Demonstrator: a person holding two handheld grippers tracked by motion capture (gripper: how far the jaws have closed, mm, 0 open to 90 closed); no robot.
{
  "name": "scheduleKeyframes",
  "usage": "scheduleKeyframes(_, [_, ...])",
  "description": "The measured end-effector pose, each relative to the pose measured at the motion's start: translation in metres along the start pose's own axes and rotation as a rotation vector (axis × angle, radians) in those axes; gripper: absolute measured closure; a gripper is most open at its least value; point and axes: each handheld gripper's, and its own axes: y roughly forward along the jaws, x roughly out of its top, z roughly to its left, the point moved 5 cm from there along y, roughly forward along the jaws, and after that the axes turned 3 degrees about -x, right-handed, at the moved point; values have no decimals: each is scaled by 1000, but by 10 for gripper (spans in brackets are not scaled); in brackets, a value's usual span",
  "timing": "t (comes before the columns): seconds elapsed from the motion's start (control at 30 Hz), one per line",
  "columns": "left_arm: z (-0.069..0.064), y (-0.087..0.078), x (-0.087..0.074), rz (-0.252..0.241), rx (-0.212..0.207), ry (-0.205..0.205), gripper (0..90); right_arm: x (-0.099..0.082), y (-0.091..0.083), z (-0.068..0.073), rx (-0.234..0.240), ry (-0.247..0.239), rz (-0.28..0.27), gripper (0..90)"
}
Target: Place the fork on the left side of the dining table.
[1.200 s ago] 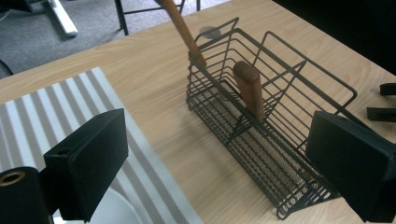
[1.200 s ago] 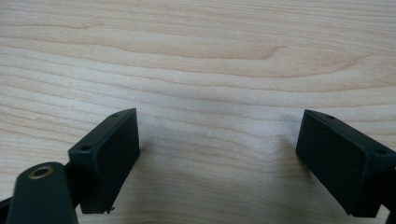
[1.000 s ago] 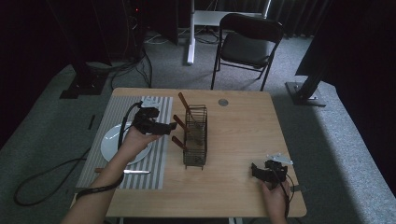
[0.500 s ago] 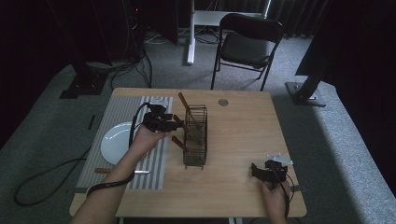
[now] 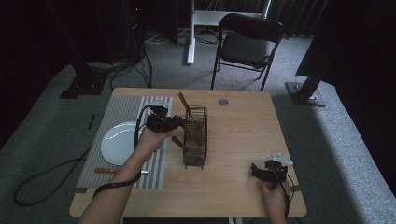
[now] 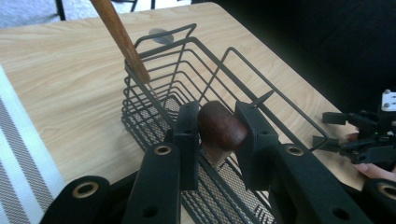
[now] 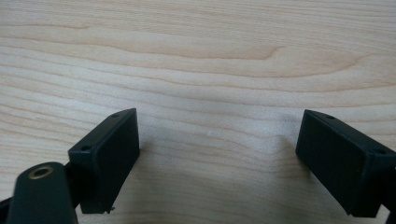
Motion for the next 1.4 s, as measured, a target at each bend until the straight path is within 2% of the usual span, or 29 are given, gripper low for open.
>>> scheduleKeyframes(0.07, [0, -2, -1, -8, -32, -21, 747, 0, 0, 0, 0, 0, 0, 131])
scheduleKeyframes(0.53, [-6, -8, -2, -7, -38, -1, 758, 0, 0, 0, 0, 0, 0, 131])
scheduleKeyframes(0.73, [-11, -20, 5, -28, -45, 10, 760, 0, 0, 0, 0, 0, 0, 131])
scheduleKeyframes(0.83, [-17, -31, 15, -61, -37, 37, 760, 0, 0, 0, -1, -1, -1, 131])
scheduleKeyframes(0.87, [-21, -37, 19, -72, -55, 44, 760, 0, 0, 0, -1, 0, -1, 131])
scheduleKeyframes(0.9, [-21, -37, 19, -72, -55, 44, 760, 0, 0, 0, 0, -1, -1, 131])
scheduleKeyframes(0.93, [-25, -45, 24, -82, -60, 58, 760, 0, 0, 0, 0, -1, -1, 131])
scheduleKeyframes(1.17, [-32, -66, 35, -107, -71, 71, 761, 0, 0, 0, 0, -1, -1, 131])
scheduleKeyframes(1.3, [-34, -80, 43, -111, -64, 92, 761, 0, 0, 0, 0, 1, -1, 131])
scheduleKeyframes(1.4, [-32, -96, 50, -119, -42, 104, 761, 0, 0, 0, 0, 0, -1, 131])
